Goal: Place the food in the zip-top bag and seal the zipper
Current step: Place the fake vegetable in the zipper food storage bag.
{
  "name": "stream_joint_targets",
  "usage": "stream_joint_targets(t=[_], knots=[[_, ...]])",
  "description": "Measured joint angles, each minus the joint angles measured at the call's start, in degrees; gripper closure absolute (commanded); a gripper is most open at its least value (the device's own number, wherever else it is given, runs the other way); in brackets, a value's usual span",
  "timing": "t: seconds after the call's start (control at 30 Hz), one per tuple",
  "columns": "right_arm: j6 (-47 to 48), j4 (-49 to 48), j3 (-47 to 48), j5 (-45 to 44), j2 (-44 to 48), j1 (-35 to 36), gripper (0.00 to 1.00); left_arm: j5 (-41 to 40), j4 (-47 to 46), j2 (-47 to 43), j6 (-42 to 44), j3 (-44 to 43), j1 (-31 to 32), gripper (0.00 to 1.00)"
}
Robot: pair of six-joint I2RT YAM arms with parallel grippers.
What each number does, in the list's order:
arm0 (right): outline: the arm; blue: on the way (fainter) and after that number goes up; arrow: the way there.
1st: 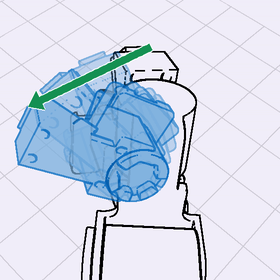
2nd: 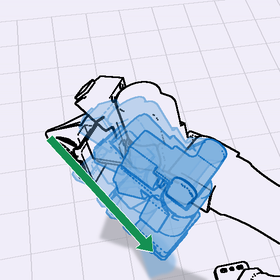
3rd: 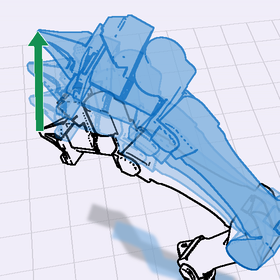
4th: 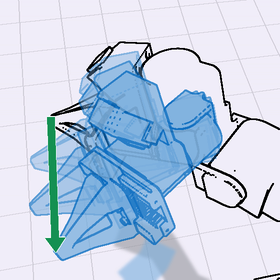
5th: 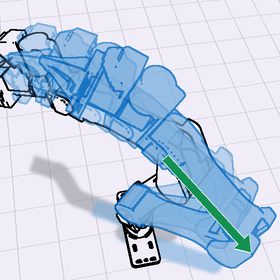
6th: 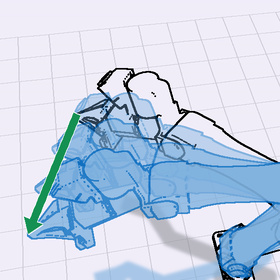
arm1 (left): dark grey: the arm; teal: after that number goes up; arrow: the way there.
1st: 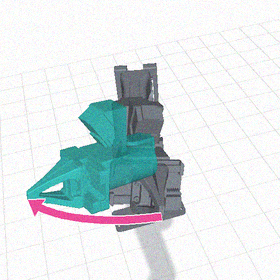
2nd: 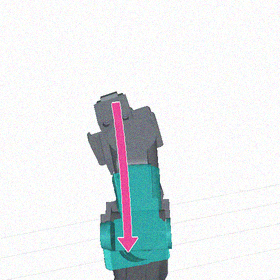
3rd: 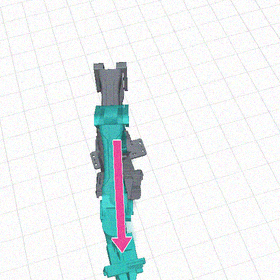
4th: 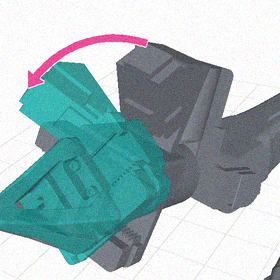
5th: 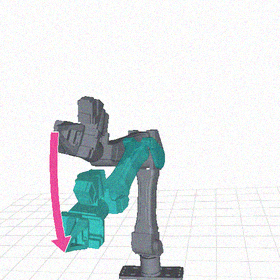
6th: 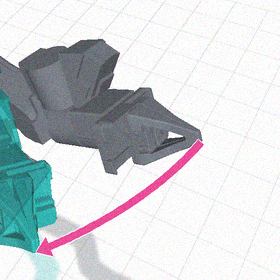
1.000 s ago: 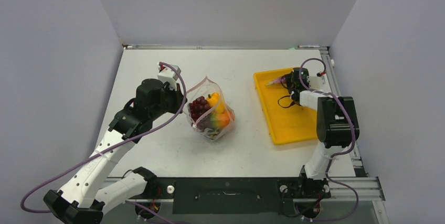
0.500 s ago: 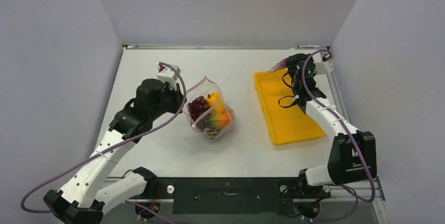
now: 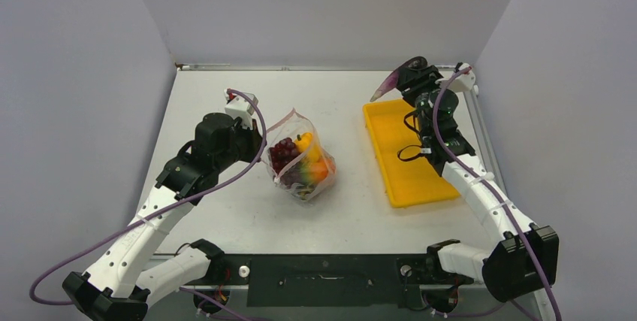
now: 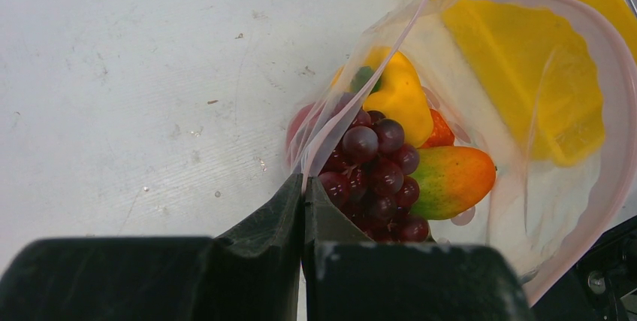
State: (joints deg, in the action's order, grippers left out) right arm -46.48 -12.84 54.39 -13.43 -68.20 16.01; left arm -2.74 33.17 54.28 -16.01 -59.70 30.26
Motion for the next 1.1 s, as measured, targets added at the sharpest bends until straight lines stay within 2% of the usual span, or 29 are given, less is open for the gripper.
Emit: stream_joint_targets(t=[0.37,0.67,0.9,1.1], knots=[[4.2,-5.6,3.8,7.9,2.5,8.9,0.95,-0.1,0.0,0.0,0.0,0.0,0.0,1.00],[9.4,-9.5,10.6,15.2,0.9,20.2,0.95,-0.2,0.0,0.0,0.0,0.2,0.0,1.00],[16.1,-8.5,14.2,18.5,-2.7,27.3,0.95,-0.3,0.0,0.0,0.0,0.2,0.0,1.00],[22.9,-4.1,16.4,19.0,-6.0,32.5,0.95,-0.4,0.0,0.0,0.0,0.2,0.0,1.00]])
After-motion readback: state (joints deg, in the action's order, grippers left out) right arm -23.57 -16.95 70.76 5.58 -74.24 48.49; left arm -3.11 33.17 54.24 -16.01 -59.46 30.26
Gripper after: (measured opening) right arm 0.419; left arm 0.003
